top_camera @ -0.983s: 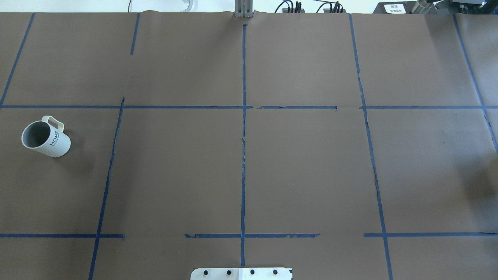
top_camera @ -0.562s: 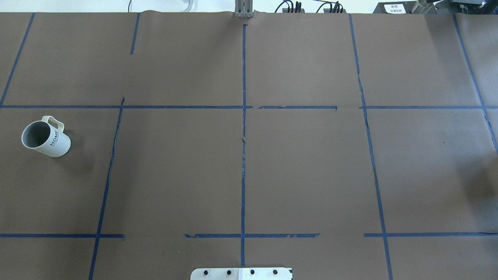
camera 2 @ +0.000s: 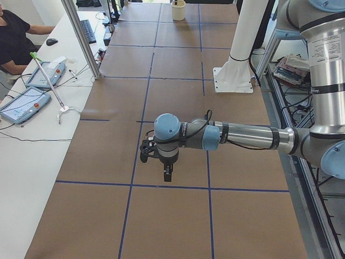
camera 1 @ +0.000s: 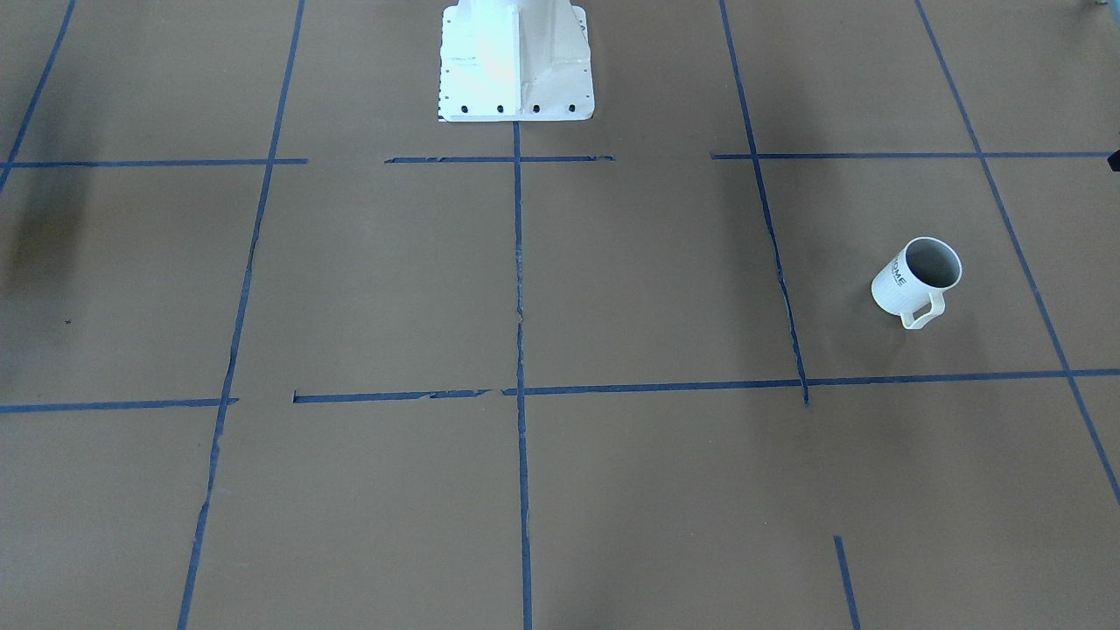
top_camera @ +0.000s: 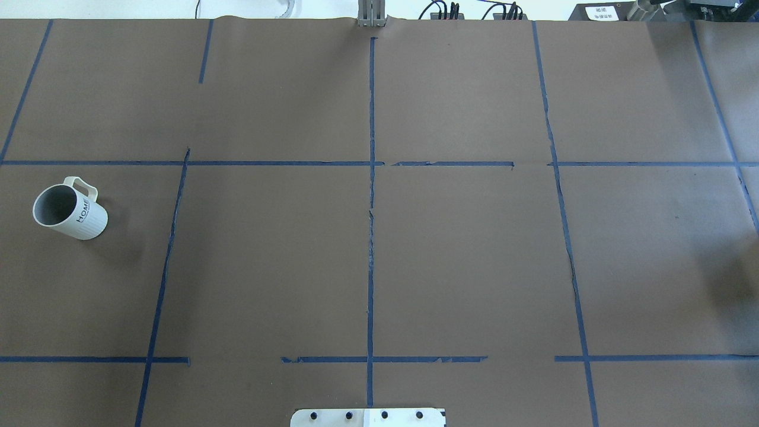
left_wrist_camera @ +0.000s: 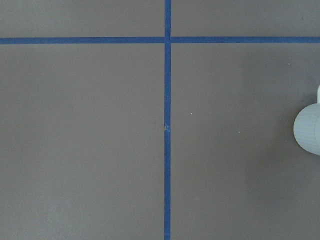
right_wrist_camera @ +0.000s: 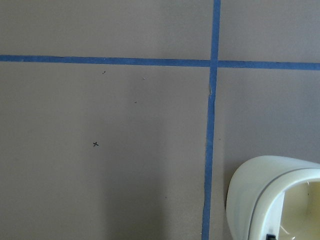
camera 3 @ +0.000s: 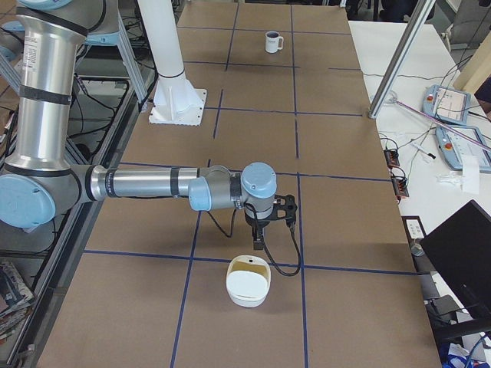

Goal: Left arm hands cup to right arm to dump lemon

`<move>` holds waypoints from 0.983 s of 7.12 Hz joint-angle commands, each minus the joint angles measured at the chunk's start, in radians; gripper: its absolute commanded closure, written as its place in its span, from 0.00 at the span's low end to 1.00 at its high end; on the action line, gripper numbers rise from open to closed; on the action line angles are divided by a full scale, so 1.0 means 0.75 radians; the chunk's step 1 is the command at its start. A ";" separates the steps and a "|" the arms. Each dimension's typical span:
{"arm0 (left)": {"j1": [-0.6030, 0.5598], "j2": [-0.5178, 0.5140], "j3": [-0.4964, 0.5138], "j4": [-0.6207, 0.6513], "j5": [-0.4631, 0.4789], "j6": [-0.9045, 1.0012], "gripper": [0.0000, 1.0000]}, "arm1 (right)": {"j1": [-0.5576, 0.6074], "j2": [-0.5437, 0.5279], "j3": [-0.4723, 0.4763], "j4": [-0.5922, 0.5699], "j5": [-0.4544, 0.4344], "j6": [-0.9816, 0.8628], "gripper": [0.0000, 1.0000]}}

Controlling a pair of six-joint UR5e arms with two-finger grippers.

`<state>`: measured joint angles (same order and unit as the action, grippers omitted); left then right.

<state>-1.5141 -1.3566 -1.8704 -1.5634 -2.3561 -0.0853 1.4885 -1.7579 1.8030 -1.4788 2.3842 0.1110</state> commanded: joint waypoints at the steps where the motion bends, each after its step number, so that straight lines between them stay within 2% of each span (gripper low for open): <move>1: 0.000 0.003 -0.001 0.000 -0.006 -0.003 0.00 | 0.001 -0.002 -0.001 0.000 -0.003 -0.001 0.00; 7: 0.000 0.003 0.013 -0.071 -0.006 0.001 0.00 | 0.001 -0.004 0.009 0.002 0.002 0.003 0.00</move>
<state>-1.5141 -1.3546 -1.8656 -1.6027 -2.3606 -0.0836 1.4895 -1.7609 1.8089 -1.4773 2.3853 0.1124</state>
